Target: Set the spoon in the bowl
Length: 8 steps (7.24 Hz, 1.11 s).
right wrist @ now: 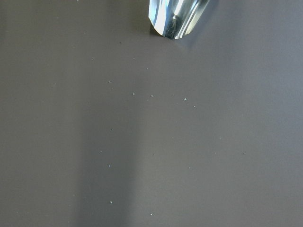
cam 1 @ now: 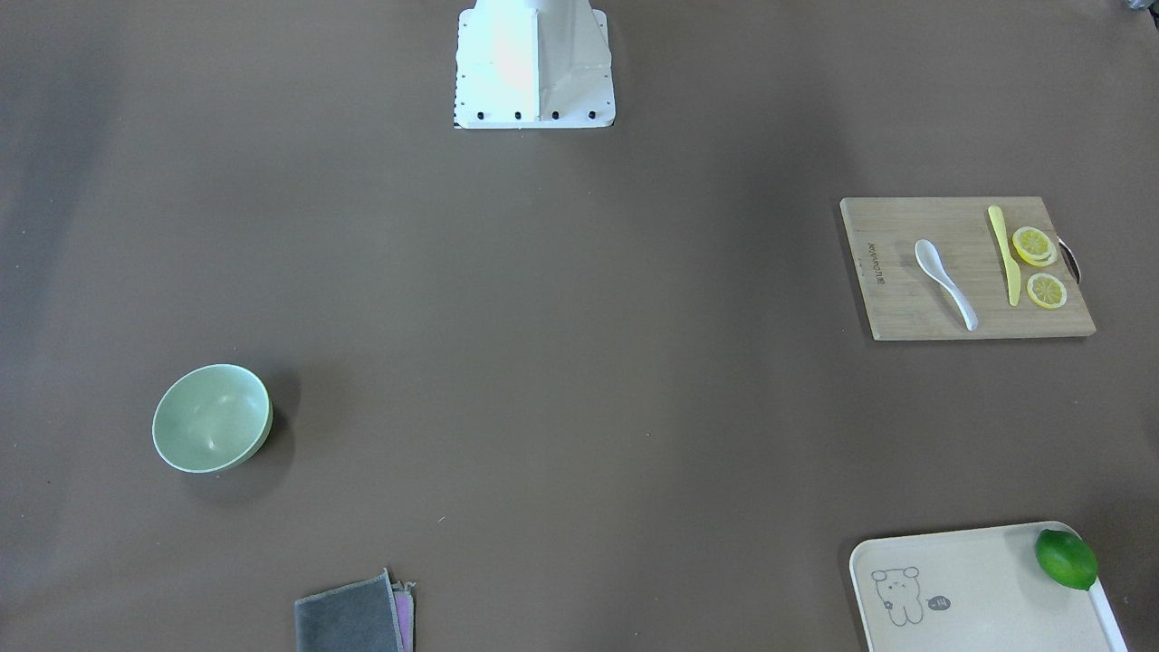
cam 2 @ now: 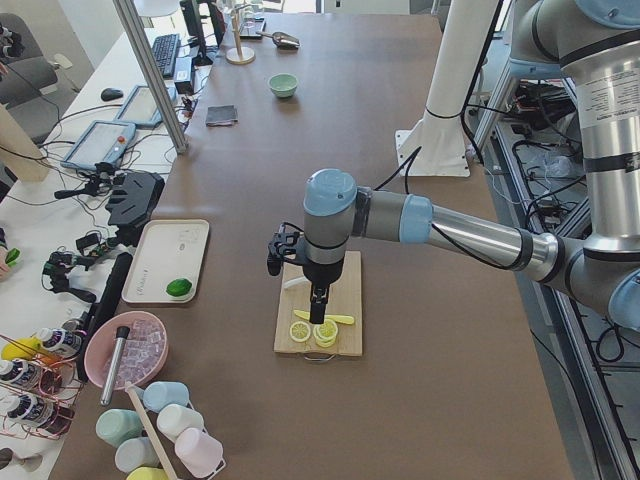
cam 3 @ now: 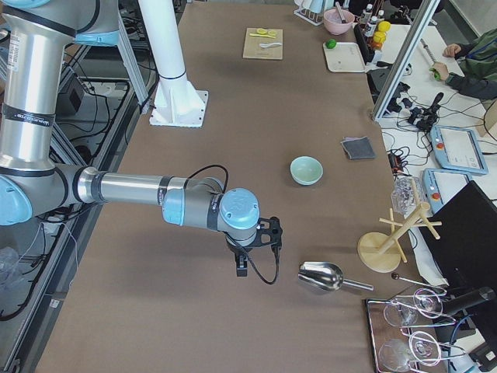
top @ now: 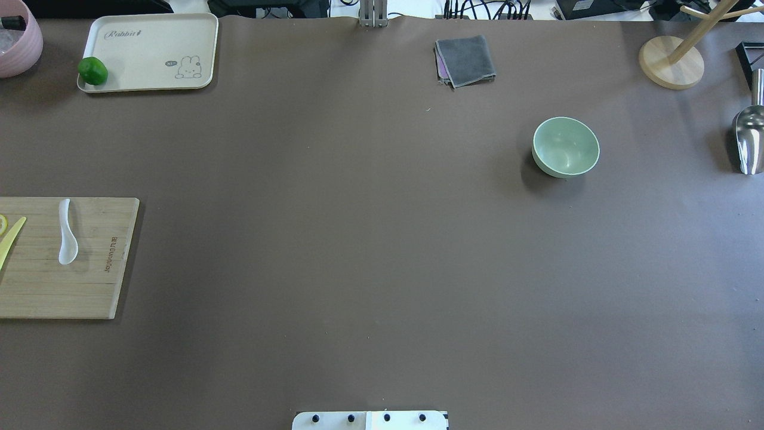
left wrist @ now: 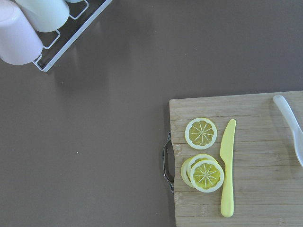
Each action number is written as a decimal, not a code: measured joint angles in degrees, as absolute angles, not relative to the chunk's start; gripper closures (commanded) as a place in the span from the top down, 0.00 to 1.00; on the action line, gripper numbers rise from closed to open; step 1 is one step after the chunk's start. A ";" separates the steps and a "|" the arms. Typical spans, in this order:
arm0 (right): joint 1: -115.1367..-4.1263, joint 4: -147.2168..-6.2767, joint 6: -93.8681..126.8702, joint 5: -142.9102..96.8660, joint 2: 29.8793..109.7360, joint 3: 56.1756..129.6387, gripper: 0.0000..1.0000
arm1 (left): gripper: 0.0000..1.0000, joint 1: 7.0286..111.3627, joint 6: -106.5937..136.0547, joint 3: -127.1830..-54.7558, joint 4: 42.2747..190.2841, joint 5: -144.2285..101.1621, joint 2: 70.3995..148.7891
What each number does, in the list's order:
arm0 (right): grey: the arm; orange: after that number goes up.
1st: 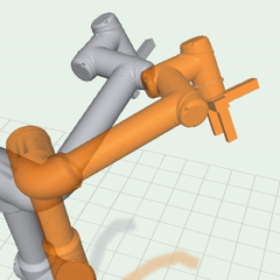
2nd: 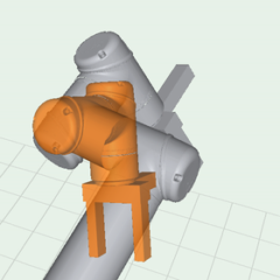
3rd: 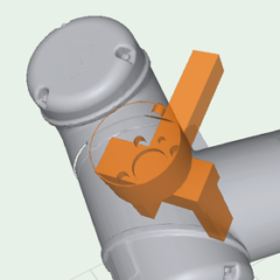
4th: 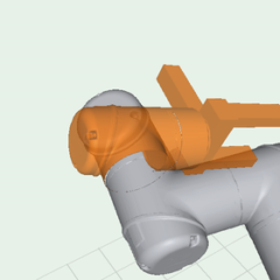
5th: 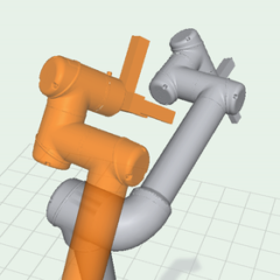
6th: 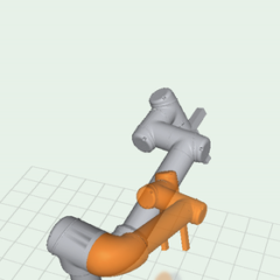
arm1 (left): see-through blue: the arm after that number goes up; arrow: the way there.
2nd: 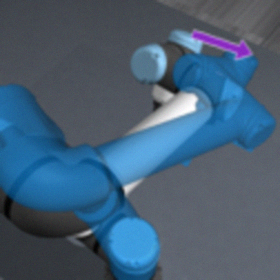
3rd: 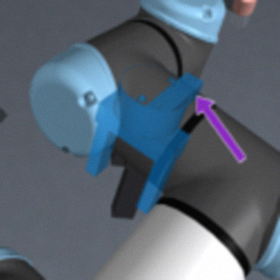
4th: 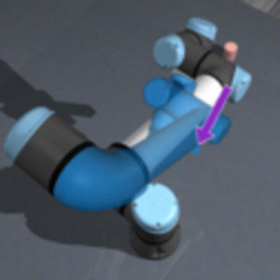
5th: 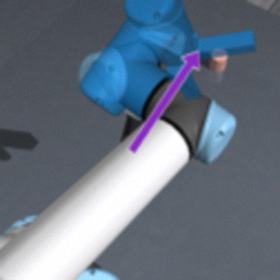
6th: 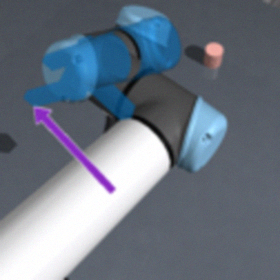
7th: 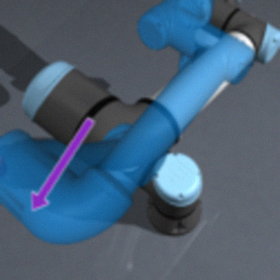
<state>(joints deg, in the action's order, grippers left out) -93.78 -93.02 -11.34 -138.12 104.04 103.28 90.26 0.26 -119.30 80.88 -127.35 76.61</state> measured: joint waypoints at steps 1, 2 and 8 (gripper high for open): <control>-93.80 -90.27 -11.25 -138.15 104.32 103.46 1.00 | 0.98 90.26 0.26 -119.66 81.02 -127.35 76.96; -93.84 -83.34 -10.79 -138.22 104.89 103.42 1.00 | 0.98 90.29 0.26 -119.88 81.63 -127.35 77.52; -91.72 -70.06 13.93 -141.81 97.54 110.23 1.00 | 0.98 90.39 1.71 -115.23 95.37 -128.87 82.89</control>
